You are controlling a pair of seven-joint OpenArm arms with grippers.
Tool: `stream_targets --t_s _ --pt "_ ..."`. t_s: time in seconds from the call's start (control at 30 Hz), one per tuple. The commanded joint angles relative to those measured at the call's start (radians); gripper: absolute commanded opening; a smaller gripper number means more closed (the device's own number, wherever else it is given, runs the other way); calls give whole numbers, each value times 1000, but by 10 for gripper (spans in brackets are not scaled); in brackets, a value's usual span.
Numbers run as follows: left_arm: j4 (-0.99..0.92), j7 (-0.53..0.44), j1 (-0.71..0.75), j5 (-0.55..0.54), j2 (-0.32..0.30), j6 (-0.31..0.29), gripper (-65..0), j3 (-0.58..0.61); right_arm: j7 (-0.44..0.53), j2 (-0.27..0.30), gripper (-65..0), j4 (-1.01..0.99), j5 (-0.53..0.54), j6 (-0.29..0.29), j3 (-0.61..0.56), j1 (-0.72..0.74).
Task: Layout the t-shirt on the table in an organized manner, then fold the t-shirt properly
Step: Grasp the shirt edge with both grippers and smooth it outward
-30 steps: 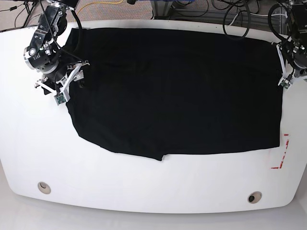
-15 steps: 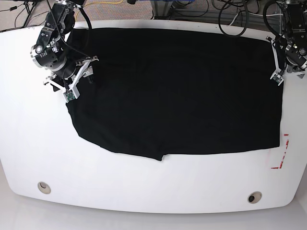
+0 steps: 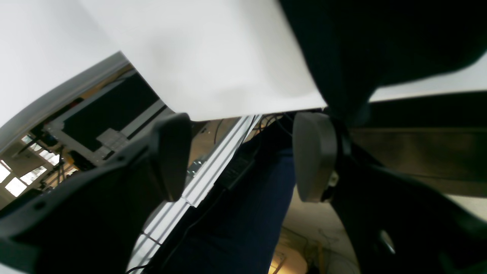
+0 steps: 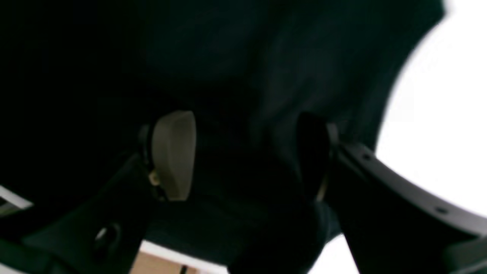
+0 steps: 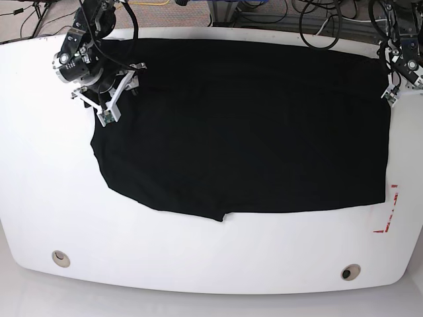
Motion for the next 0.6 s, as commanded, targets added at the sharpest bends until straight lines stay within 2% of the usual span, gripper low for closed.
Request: stream_targets --t_s 0.0,0.17,0.33,0.57 --pt "22 12 -3 14 -19 -1 -271 -16 10 -4 -258 28 10 -1 7 5" --pt "22 8 -24 13 4 -1 -271 -53 11 -1 -258 28 -1 -1 42 -9" --pt "22 -24 -78 13 56 -1 -271 -59 11 25 -258 27 -1 -1 114 -29" --pt "22 -124 -113 14 158 -1 -271 -125 63 50 -258 21 -1 -1 119 -46"
